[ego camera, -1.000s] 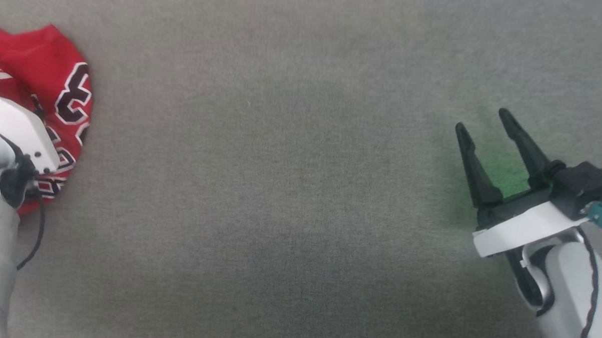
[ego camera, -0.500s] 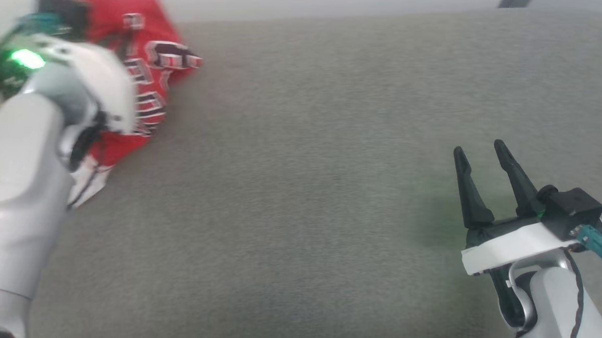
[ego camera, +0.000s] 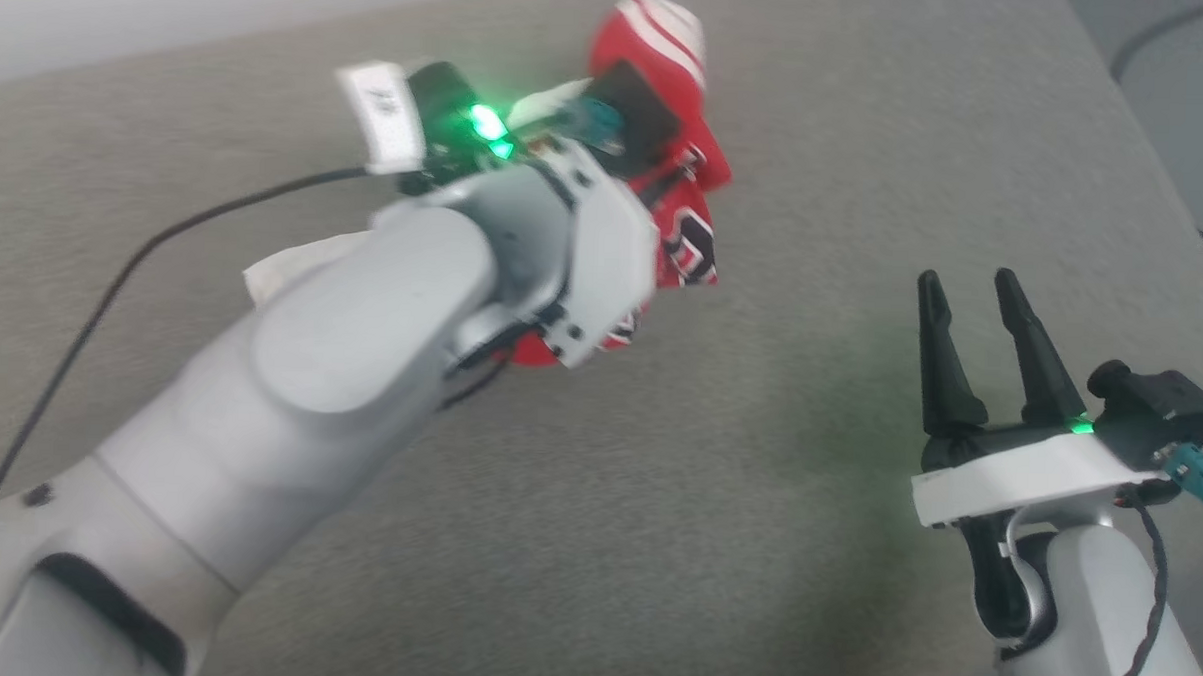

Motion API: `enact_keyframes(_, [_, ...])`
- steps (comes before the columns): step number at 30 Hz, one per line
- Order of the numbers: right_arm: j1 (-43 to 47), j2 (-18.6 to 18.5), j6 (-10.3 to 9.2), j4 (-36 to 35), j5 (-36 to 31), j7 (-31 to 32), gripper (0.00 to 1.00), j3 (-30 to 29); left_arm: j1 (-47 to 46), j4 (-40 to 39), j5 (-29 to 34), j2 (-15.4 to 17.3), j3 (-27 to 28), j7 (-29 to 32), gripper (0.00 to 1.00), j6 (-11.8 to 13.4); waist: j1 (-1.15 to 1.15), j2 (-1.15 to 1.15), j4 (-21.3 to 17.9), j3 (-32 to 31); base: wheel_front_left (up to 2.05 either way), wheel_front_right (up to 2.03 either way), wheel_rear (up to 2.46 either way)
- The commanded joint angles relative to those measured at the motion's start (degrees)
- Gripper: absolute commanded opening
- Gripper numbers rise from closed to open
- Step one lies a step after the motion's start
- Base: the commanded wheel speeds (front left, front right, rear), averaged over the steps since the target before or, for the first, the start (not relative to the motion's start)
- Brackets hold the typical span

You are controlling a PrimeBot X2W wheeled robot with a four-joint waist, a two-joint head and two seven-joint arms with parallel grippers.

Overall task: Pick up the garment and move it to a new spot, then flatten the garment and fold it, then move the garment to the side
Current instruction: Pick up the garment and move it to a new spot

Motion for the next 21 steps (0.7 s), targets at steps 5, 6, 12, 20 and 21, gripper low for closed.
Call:
enact_keyframes(5, [-2.0, 1.9, 0.0, 0.9, 1.7, -0.1, 1.0, 0.2, -3.8, 4.7, -5.7, -2.0, -10.0, -0.6, 0.0, -0.1, 0.0, 0.0, -8.7, 5.8, 0.0, 0.0, 0.0])
enact_keyframes(6, [-2.0, 1.9, 0.0, 0.9, 1.7, -0.1, 1.0, 0.2, -3.8, 4.7, -5.7, -2.0, -10.0, -0.6, 0.0, -0.1, 0.0, 0.0, -8.7, 5.8, 0.0, 0.0, 0.0])
enact_keyframes(12, [-2.2, 2.7, 0.0, 1.8, 3.4, -0.1, 1.0, 0.2, -5.1, 7.7, -11.3, -0.5, -17.8, 2.1, 0.0, -0.1, 0.0, 0.0, -13.1, 7.8, 0.0, 0.0, 0.0])
enact_keyframes(20, [-2.9, 2.8, 0.0, 2.2, 7.6, -0.1, 1.0, 1.7, 2.1, 6.1, -7.9, 4.1, -19.2, 18.2, 0.0, -0.2, 0.0, 0.0, -15.5, 9.2, 0.0, 0.0, 0.0])
enact_keyframes(21, [-3.0, 2.8, 0.0, 2.2, 7.8, -0.1, 1.0, 1.7, 2.7, 5.7, -8.2, 4.8, -19.4, 20.2, 0.0, -0.2, 0.0, 0.0, -15.5, 9.4, 0.0, 0.0, 0.0])
